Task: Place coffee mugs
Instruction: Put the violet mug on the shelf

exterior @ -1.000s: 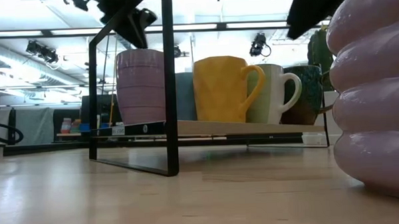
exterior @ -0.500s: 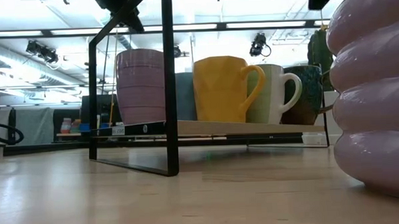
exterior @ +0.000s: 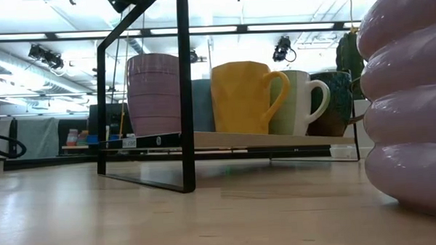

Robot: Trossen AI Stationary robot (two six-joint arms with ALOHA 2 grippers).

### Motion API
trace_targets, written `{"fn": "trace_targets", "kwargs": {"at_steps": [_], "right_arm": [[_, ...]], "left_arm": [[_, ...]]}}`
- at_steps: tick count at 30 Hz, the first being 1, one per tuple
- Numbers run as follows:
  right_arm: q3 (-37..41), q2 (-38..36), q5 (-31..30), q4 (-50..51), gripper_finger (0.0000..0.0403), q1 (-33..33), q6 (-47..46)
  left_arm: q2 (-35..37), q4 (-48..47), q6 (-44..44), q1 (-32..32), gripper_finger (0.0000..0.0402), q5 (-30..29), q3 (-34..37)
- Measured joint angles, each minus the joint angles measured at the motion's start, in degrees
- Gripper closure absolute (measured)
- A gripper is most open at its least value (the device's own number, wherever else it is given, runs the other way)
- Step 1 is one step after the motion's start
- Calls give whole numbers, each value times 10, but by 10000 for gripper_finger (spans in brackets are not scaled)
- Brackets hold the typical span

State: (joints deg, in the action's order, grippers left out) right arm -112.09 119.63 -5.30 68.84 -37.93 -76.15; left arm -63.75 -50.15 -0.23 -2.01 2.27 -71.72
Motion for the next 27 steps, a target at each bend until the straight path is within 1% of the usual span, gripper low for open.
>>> {"fn": "trace_targets", "kwargs": {"at_steps": [3,7,11,13,18,23,27], "right_arm": [[-11,4,-4,23,245,-14,-49],[-13,2,-10,25,245,-34,-115],[-13,13,29,22,245,-49,-174],[-12,22,35,15,245,-55,-195],[-7,31,39,-7,245,-67,-214],[2,48,46,-30,245,-65,-217],[9,59,53,-27,245,-56,-216]], "left_arm": [[6,0,0,0,328,0,0],[6,-7,-3,0,328,-1,0],[5,-12,-4,0,328,-1,0],[4,-13,-4,-1,328,-3,0],[7,-29,0,-1,328,-44,0],[8,-32,0,-1,328,-51,-2],[9,-31,-1,-1,328,-51,-3]]}}
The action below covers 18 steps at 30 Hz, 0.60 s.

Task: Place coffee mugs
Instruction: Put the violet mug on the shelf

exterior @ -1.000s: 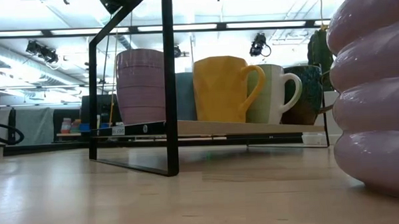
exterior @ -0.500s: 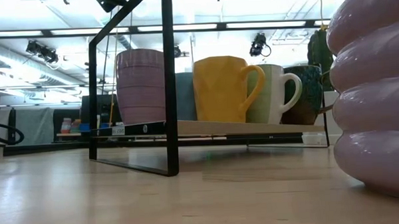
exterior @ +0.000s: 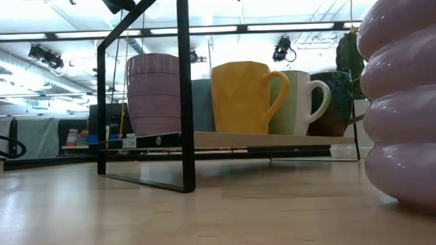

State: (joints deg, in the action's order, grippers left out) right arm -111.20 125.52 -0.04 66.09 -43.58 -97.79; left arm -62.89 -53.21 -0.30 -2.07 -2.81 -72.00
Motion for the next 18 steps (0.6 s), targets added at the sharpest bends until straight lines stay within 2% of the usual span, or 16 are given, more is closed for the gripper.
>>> {"fn": "trace_targets", "kwargs": {"at_steps": [7,11,15,18], "right_arm": [[0,15,-4,39,245,15,5],[0,16,-9,82,250,17,49],[0,17,-33,97,274,17,121],[0,17,-50,101,305,17,165]], "left_arm": [[1,1,-2,0,328,0,0],[12,0,-3,0,328,0,-1],[29,-4,-3,0,328,1,-1],[39,-12,-3,0,328,26,-1]]}}
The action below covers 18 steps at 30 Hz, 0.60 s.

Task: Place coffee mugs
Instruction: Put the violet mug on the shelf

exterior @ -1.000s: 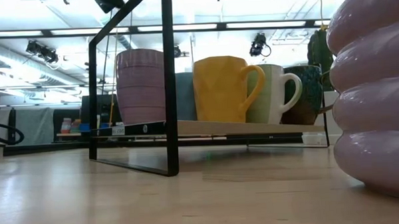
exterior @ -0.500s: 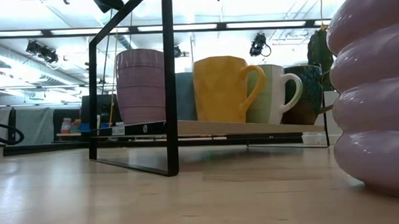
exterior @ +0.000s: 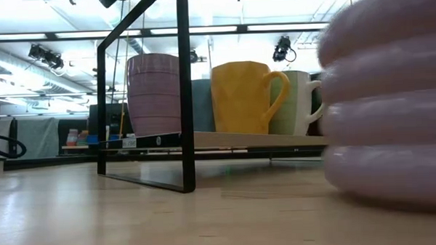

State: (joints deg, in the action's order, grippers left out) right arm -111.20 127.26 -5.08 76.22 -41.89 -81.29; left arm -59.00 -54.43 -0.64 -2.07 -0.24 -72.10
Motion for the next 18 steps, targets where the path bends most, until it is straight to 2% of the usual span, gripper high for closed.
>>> {"fn": "trace_targets", "kwargs": {"at_steps": [3,10,18], "right_arm": [[0,0,-10,1,342,3,36],[0,-1,-81,39,343,10,85],[0,-36,-83,38,343,32,127]], "left_arm": [[6,-8,0,0,329,23,0],[17,-8,21,0,329,50,0],[31,-7,38,0,329,61,0]]}}
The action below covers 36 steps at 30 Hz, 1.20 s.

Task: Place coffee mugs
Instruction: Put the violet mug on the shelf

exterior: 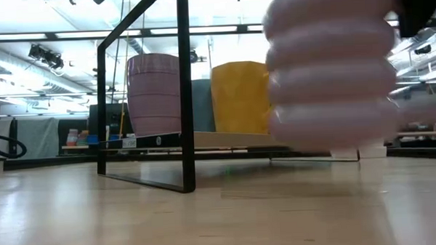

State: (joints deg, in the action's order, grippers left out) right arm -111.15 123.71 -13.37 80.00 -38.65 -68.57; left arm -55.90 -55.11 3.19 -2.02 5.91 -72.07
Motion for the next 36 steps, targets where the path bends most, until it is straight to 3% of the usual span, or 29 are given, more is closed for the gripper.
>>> {"fn": "trace_targets", "kwargs": {"at_steps": [8,22,36], "right_arm": [[0,-45,6,-37,343,42,22],[0,-46,13,-104,343,130,69],[0,-39,16,-115,340,167,103]], "left_arm": [[1,4,7,0,329,0,0],[1,8,-6,0,329,-1,0],[1,8,-8,0,329,0,0]]}}
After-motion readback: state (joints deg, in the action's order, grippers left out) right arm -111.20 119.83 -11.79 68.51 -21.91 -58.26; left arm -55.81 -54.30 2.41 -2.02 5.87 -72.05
